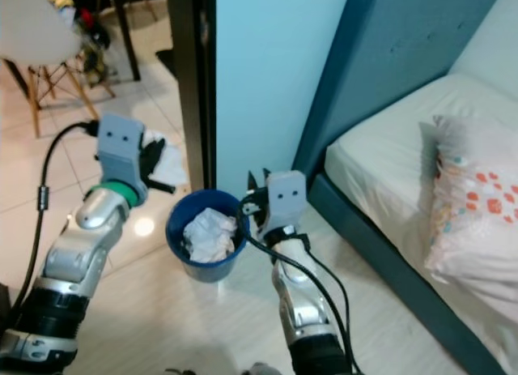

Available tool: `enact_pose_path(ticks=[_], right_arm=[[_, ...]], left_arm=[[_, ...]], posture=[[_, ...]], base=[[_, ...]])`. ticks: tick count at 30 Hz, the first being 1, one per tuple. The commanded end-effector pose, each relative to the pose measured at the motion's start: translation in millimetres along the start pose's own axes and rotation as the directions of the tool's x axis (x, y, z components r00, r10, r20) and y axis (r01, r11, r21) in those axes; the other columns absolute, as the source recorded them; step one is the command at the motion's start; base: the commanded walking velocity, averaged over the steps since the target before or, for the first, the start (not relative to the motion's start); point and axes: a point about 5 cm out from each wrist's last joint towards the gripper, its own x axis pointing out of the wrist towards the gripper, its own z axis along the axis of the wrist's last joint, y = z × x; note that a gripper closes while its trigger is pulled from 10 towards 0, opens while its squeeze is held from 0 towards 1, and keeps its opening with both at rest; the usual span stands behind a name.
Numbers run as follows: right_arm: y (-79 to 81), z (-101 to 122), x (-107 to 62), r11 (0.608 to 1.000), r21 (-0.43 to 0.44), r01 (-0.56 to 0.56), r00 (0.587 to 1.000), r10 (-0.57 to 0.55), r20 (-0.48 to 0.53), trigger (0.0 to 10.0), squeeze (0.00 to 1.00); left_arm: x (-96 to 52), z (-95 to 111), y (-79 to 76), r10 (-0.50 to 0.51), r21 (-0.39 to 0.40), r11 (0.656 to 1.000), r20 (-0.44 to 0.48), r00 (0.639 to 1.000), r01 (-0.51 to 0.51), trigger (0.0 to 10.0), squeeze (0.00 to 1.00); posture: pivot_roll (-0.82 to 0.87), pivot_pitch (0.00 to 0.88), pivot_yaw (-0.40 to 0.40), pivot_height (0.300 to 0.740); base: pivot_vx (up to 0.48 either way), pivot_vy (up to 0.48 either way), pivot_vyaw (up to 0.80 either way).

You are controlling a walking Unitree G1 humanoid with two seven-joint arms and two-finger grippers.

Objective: Clean up the room

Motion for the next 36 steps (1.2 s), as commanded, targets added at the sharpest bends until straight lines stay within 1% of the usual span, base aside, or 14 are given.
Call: enact_pose_path(ticks=[1,6,8,9,13,15,17,19,22,25,26,28,33,36], right_arm=[[-1.9,-3,-2.2,1.0,0.003,0.012,1.0,-0.012,-0.011,10.0,0.0],[-3.0,-5,-2.0,1.0,-0.006,0.026,0.999,-0.026,-0.019,10.0,0.0],[-4.7,-7,-2.3,0.999,-0.021,0.041,0.999,-0.042,-0.035,10.0,0.0],[-4.7,-7,-2.3,0.999,-0.021,0.041,0.999,-0.042,-0.035,10.0,0.0],[-10.1,-13,-5.0,0.995,-0.057,0.078,0.994,-0.082,-0.067,10.0,0.0],[-11.0,-14,-5.3,0.995,-0.063,0.082,0.994,-0.087,-0.071,10.0,0.0],[-18.5,-17,-7.9,0.987,-0.101,0.126,0.986,-0.135,-0.093,10.0,0.0],[-24.6,-20,-10.1,0.978,-0.141,0.154,0.979,-0.171,-0.115,10.0,0.0],[-30.6,-24,-14.9,0.973,-0.157,0.17,0.972,-0.192,-0.135,10.0,0.0],[-33.6,-27,-19.3,0.973,-0.155,0.173,0.969,-0.196,-0.153,10.0,0.0],[-34.8,-34,-27.1,0.977,-0.139,0.164,0.965,-0.188,-0.185,10.0,0.0],[-34.5,-36,-29.0,0.977,-0.139,0.16,0.964,-0.185,-0.193,10.0,0.0],[-31.2,-38,-30.2,0.979,-0.126,0.162,0.962,-0.185,-0.201,10.0,0.0],[-22.8,-37,-25.6,0.981,-0.114,0.155,0.964,-0.176,-0.202,10.0,0.0]], left_arm=[[-0.4,-4,-3.7,-0.017,0.006,1.0,-0.014,1.0,0.017,10.0,0.0],[-1.5,-7,-4.5,-0.031,0.008,0.999,-0.02,0.999,0.032,10.0,0.0],[-6.4,-19,-13.5,-0.124,0.003,0.992,-0.068,0.99,0.125,10.0,0.0],[-6.4,-19,-13.5,-0.124,0.003,0.992,-0.068,0.99,0.125,10.0,0.0],[-15.6,-47,-26.8,-0.228,-0.038,0.974,-0.166,0.959,0.225,10.0,0.0],[-16.6,-50,-28.2,-0.236,-0.038,0.972,-0.177,0.956,0.233,10.0,0.0],[-22.8,-79,-38.7,-0.289,-0.044,0.957,-0.264,0.92,0.288,10.0,0.0],[-27.3,-97,-44.2,-0.308,-0.034,0.949,-0.319,0.896,0.314,10.0,0.0],[-27.5,-108,-45.4,-0.294,-0.029,0.953,-0.345,0.891,0.303,10.0,0.0],[-26.5,-112,-46.4,-0.287,-0.023,0.954,-0.355,0.89,0.298,10.0,0.0],[-24.0,-113,-48.6,-0.288,0.012,0.949,-0.36,0.887,0.314,10.0,0.0],[-23.3,-113,-49.2,-0.292,0.022,0.947,-0.36,0.886,0.321,10.0,0.0],[-24.0,-113,-51.7,-0.335,0.007,0.932,-0.364,0.869,0.362,10.0,0.0],[-27.1,-116,-60.5,-0.42,0.012,0.89,-0.364,0.831,0.455,10.0,0.0]], posture=[[-0.02,0.03,0.061,0.74],[-0.02,0.03,0.061,0.74],[-0.02,0.031,0.06,0.74],[-0.02,0.031,0.06,0.74],[-0.03,0.04,0.052,0.74],[-0.03,0.04,0.052,0.74],[-0.04,0.065,0.035,0.74],[-0.04,0.072,0.033,0.74],[-0.07,0.103,0.029,0.74],[-0.07,0.115,0.031,0.74],[-0.08,0.135,0.04,0.74],[-0.08,0.135,0.04,0.74],[-0.08,0.147,0.046,0.74],[-0.07,0.181,0.054,0.74]], base=[[0.472,0.0,0.0],[0.472,0.0,0.0],[0.471,0.0,0.0],[0.469,0.0,0.0],[0.469,0.0,0.0],[0.469,0.0,0.0],[0.465,0.0,0.0],[0.461,0.0,0.0],[0.45,0.0,0.0],[0.43,0.0,0.0],[0.0,0.0,0.0],[0.0,0.0,0.0],[0.0,0.0,0.0],[0.0,0.0,0.0]])
